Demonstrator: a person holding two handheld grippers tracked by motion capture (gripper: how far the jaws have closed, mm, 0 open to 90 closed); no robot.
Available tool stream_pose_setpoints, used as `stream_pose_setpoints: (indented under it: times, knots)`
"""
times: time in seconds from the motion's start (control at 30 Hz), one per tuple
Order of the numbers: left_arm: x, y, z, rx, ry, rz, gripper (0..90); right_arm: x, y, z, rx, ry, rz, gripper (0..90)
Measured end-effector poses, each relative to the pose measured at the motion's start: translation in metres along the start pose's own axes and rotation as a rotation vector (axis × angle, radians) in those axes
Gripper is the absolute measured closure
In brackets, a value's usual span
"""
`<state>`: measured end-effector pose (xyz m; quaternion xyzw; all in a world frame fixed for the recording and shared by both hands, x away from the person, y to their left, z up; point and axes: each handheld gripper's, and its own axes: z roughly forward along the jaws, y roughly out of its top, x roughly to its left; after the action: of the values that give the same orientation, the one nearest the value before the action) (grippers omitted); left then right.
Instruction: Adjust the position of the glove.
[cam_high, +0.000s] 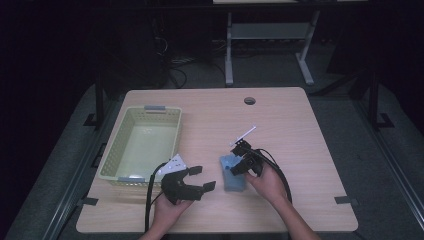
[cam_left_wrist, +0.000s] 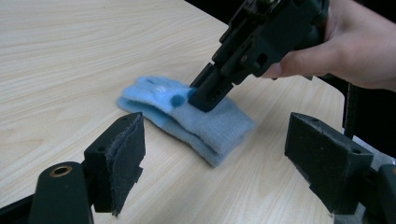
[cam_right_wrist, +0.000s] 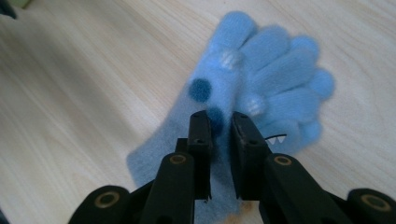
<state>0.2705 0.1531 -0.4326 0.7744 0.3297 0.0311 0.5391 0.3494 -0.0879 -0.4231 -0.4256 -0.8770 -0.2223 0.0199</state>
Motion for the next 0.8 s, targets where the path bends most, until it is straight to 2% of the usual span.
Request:
stream_pose_setpoints:
  times: [0.1,0.2,0.33,0.53,0.6,0.8]
  knots:
    - [0.001,0.0,0.001,-0.001,0.0,-0.004,19.9,0.0,0.0,0.002,0.001,-0.002,-0.007,73.8]
    - [0.002,-0.001,0.0,-0.008,0.001,-0.011,20.0,-0.001,0.001,-0.004,-0.03,0.002,-0.01,69.2]
    - [0.001,0.0,0.0,-0.009,0.002,-0.014,20.2,-0.001,0.0,-0.007,-0.044,0.004,-0.004,72.8]
    - [0.001,-0.002,0.004,0.007,-0.002,-0.023,20.8,0.001,-0.002,0.009,-0.009,0.003,-0.019,77.2]
    - [0.0,-0.002,0.005,0.008,-0.013,-0.041,21.2,0.0,-0.003,0.013,-0.007,0.012,-0.016,76.7]
    - [0.0,-0.001,0.008,0.028,-0.013,-0.077,24.1,-0.002,-0.005,0.002,-0.069,0.044,0.006,59.6]
